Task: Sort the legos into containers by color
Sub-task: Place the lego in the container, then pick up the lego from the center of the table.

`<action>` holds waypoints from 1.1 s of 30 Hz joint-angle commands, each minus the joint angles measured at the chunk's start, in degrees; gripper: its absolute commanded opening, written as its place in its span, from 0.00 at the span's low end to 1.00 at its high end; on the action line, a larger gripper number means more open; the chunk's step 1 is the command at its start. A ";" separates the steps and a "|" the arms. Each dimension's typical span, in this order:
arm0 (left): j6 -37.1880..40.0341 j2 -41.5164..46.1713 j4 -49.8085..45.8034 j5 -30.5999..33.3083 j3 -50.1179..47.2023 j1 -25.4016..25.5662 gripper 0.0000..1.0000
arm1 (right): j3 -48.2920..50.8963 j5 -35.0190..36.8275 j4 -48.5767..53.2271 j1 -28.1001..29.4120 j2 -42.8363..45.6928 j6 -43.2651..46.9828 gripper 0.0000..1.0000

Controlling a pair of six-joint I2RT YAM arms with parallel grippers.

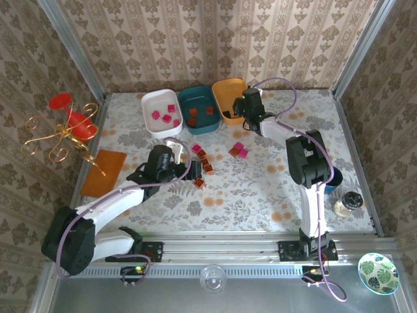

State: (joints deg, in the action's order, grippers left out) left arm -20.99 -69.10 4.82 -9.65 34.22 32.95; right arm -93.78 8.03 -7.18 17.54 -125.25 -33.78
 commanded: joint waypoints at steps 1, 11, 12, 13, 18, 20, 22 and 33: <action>-0.17 -2.23 3.96 -2.65 2.21 -2.20 0.87 | -8.12 -5.25 2.89 -1.25 -5.22 -2.25 0.32; 0.17 -8.82 6.80 -6.17 5.55 -5.20 0.86 | -17.26 -16.40 6.52 -4.03 -8.87 -0.85 0.67; 0.25 -9.30 6.87 -6.69 5.60 -5.49 0.86 | -15.56 -17.61 6.19 -4.12 -6.76 -0.16 0.68; 0.21 -9.62 6.76 -7.22 5.60 -5.81 0.86 | -13.77 -18.71 5.75 -4.13 -4.65 0.66 0.68; -0.27 -11.98 6.10 -8.79 5.37 -6.23 0.86 | 2.96 -22.75 2.60 -3.18 10.17 4.18 0.71; -0.35 -14.16 4.45 -9.08 6.90 -6.23 0.86 | 10.85 -22.80 1.65 -2.37 15.91 5.20 0.71; 0.00 -16.65 2.62 -9.25 9.20 -6.08 0.85 | 17.55 -22.48 2.09 -1.29 21.38 6.64 0.72; 4.69 -29.30 -3.48 -0.55 20.13 -5.97 0.71 | 44.23 -15.04 8.31 3.20 48.14 13.03 0.77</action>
State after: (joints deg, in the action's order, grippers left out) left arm -19.33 -98.06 5.13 -13.06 52.97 26.96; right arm -53.56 -10.66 -1.02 21.06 -81.34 -23.51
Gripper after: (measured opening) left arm 0.715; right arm 0.773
